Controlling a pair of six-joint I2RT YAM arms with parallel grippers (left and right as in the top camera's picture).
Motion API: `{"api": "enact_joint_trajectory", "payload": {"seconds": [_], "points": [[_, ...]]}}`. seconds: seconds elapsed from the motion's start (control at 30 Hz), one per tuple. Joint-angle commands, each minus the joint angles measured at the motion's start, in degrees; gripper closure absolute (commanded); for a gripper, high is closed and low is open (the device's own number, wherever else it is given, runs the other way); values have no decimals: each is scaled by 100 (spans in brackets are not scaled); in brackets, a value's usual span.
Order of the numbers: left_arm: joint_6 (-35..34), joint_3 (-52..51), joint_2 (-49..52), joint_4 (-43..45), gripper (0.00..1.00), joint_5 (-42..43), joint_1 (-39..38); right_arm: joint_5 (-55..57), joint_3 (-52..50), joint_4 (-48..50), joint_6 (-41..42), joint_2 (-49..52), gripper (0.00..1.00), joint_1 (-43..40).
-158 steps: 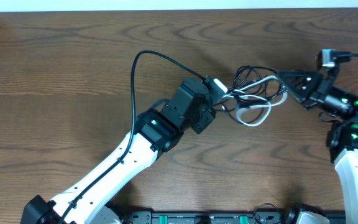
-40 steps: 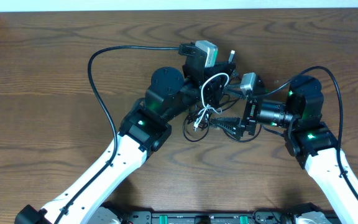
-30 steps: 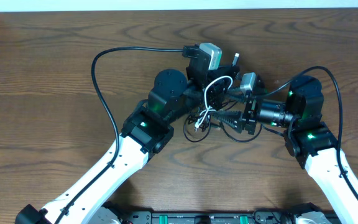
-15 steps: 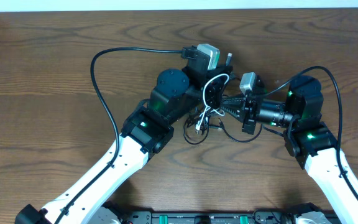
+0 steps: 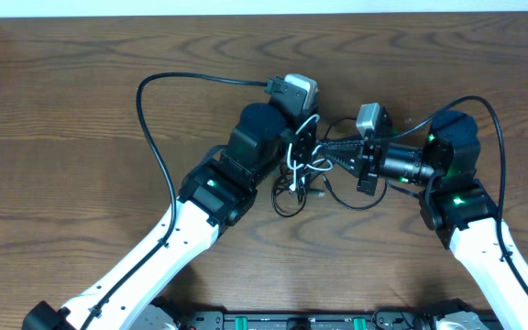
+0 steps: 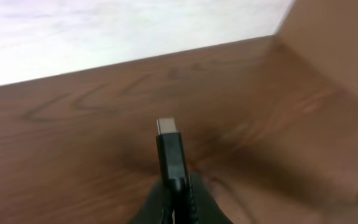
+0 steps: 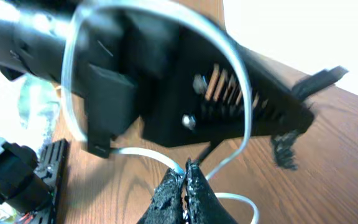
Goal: Untangle cables
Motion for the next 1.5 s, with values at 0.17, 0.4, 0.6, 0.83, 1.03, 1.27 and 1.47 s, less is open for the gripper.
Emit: {"api": "enact_joint_trajectory", "payload": {"seconds": [0.17,0.4,0.6,0.83,1.03,1.27,1.47], "points": [[896,7,92,-614,92,-1825,11,-540,33,675,680,-66,99,22],[1038,4,175,-1106,92,-2393,162,-540,33,990,944,-66,99,-44],[949,4,175,-979,92,-2227,170,-507,33,955,944,-66,99,-42],[925,7,98,-494,92,-1438,166,358,33,149,944,-66,45,-42],[623,9,-28,28,92,-1034,166,216,33,-813,157,-66,1,-35],[409,11,-55,542,92,-411,166,442,31,-1904,-1464,-55,1,4],[415,11,-52,439,92,-422,168,1305,26,-1882,-2105,221,1,487]]}}
